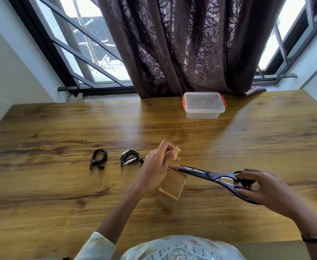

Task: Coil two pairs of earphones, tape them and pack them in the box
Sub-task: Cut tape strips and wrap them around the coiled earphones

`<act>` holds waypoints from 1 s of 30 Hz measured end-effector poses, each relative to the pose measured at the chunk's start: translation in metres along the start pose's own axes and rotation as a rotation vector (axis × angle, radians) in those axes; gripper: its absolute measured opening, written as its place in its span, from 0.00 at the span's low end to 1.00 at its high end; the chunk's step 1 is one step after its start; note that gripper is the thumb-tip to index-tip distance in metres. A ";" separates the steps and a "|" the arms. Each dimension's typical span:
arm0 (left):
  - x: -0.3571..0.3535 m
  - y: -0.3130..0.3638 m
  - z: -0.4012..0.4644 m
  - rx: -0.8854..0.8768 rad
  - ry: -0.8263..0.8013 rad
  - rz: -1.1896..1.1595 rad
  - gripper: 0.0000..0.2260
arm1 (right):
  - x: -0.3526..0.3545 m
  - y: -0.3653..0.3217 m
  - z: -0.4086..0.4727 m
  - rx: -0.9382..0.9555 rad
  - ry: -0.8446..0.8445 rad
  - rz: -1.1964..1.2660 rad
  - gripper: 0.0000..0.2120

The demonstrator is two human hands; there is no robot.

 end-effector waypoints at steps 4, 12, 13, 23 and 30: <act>-0.001 -0.008 -0.001 0.014 0.075 0.006 0.05 | -0.012 0.019 -0.007 -0.149 0.188 0.034 0.15; -0.001 -0.008 -0.004 0.026 0.194 -0.012 0.04 | -0.048 0.018 -0.003 -0.332 0.470 -0.118 0.12; -0.001 -0.010 -0.004 0.037 0.196 -0.023 0.05 | -0.051 0.018 -0.002 -0.343 0.481 -0.137 0.12; 0.000 -0.021 -0.003 0.049 0.215 -0.096 0.06 | -0.058 0.013 0.002 -0.446 0.478 -0.228 0.12; -0.002 -0.023 -0.001 0.067 0.208 -0.133 0.03 | -0.049 0.000 0.000 -0.496 0.383 -0.329 0.13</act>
Point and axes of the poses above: each hand's wrist, its own z-axis towards the middle knuckle, its own x-axis out of the back of the hand, y = z × x, the point moved 9 cm from there along z, towards the middle knuckle, and after that the axes turned 9 degrees about x, right-handed, at the moved point
